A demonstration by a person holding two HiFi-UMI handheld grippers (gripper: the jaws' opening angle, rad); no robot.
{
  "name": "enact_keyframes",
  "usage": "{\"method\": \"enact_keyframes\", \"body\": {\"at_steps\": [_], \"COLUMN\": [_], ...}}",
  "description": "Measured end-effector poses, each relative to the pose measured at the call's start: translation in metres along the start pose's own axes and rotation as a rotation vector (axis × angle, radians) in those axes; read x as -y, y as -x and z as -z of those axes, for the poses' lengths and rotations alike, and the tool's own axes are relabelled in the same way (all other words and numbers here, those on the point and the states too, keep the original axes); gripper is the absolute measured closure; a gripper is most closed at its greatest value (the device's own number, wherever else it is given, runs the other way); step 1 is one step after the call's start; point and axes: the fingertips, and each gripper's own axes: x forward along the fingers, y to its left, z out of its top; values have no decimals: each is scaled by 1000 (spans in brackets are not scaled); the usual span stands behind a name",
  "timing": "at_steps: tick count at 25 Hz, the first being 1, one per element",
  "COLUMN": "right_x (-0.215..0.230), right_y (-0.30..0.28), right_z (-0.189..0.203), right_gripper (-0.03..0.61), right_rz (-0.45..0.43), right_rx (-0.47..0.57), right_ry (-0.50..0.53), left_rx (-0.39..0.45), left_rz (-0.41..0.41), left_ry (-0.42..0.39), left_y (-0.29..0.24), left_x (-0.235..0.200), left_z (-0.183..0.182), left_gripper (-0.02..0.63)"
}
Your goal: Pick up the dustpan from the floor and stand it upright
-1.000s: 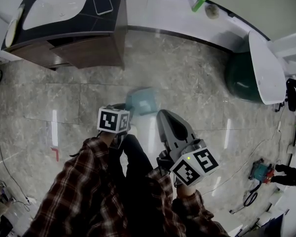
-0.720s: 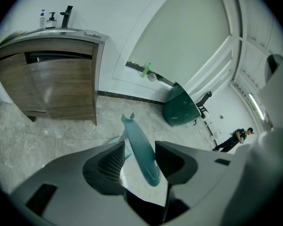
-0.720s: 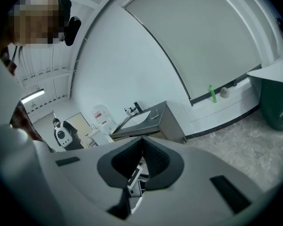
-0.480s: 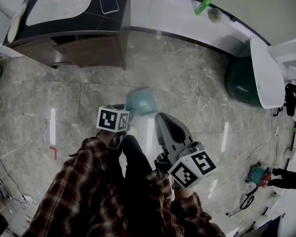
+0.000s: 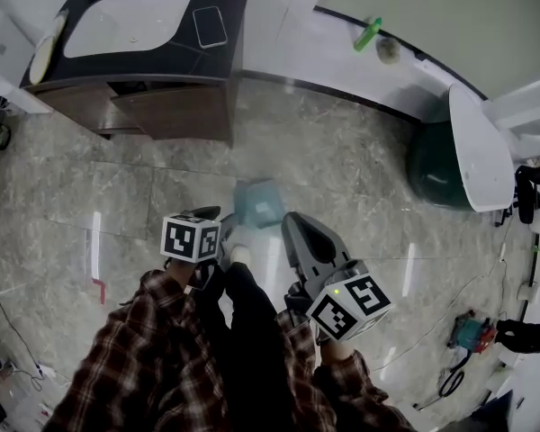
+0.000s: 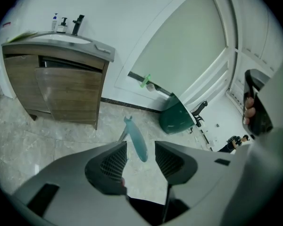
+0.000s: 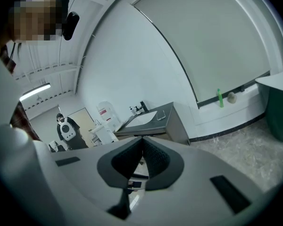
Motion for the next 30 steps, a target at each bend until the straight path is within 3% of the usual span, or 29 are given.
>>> {"method": "enact_keyframes", "body": {"at_steps": [8,13,15,17,21,30], "right_x": [-29,-48,-55,-61,-68,-66], "right_y": [-1,0,1,6,17,32], "right_z": [-25,-52,-64,-74,-87,-93], "right_gripper": [566,566,566,566,566,568], "right_rz": [-25,-57,-71,-87,-99,-107], "right_rx": [4,44,71,102,127,123], "right_ry": [119,186,200,202,230,264], "left_rx": [254,424,475,512,573,613], "left_rz": [133,190,192,200,232,201], "left_ry": [-87,-252,-327,-370,-372,-450], "left_y": [88,150,172,189,213,226], "left_x": [57,111,132,150,176,201], "left_z": [-66,-120,-134,-140,-144,-149], "left_gripper": [428,431,463,500,597,601]}}
